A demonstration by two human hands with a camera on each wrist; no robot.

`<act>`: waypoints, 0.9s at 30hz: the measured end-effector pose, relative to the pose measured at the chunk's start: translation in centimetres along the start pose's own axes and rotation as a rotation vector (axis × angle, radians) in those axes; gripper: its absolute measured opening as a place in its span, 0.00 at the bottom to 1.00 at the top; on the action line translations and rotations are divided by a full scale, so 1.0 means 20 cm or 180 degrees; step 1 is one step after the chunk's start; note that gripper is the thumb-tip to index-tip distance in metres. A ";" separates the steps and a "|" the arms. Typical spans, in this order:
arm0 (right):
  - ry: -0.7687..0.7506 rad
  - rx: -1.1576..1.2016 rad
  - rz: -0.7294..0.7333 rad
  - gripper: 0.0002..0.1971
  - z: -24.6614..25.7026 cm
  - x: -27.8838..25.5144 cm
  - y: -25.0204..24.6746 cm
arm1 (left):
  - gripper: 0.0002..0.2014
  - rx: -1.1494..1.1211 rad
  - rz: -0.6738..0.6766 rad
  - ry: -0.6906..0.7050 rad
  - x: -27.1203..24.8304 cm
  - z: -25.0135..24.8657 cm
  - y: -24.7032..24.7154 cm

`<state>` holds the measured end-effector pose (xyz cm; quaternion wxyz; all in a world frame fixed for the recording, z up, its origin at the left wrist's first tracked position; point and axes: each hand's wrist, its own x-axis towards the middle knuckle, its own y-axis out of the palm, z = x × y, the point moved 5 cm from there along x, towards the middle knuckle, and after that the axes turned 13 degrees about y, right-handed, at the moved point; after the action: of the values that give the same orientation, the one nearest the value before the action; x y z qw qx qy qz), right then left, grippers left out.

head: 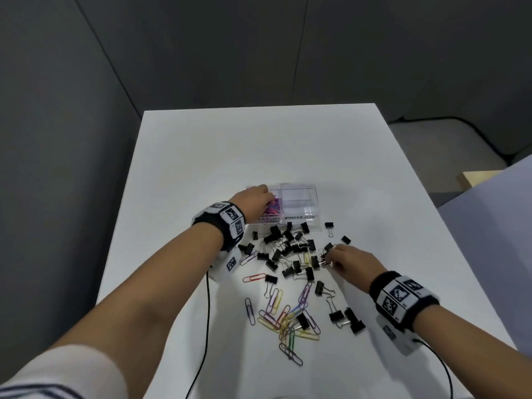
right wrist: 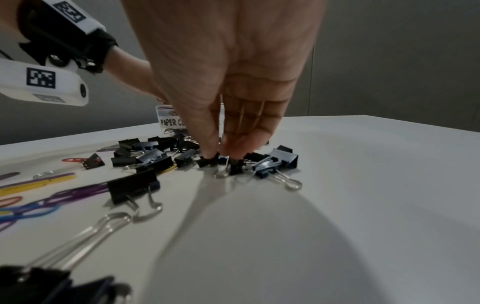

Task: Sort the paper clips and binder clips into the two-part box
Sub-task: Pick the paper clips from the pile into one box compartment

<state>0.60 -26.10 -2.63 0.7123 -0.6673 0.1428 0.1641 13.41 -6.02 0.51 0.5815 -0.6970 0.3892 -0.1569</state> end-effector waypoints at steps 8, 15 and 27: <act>-0.0442 -0.0029 -0.0269 0.11 0.04 -0.02 0.02 | 0.16 0.0521 -0.0416 0.0547 -0.01 -0.08 -0.06; -0.1947 -0.0360 -0.0247 0.14 0.25 -0.13 0.14 | 0.17 0.0501 0.0441 0.0590 -0.06 -0.07 0.06; -0.1973 -0.0612 -0.0558 0.12 0.31 -0.07 0.18 | 0.11 0.0007 -0.0303 -0.0001 0.00 -0.03 -0.03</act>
<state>-2.17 -19.78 -4.84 0.6670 -0.6596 -0.1547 0.3101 13.25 -6.32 1.25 0.5742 -0.7141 0.3554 -0.1847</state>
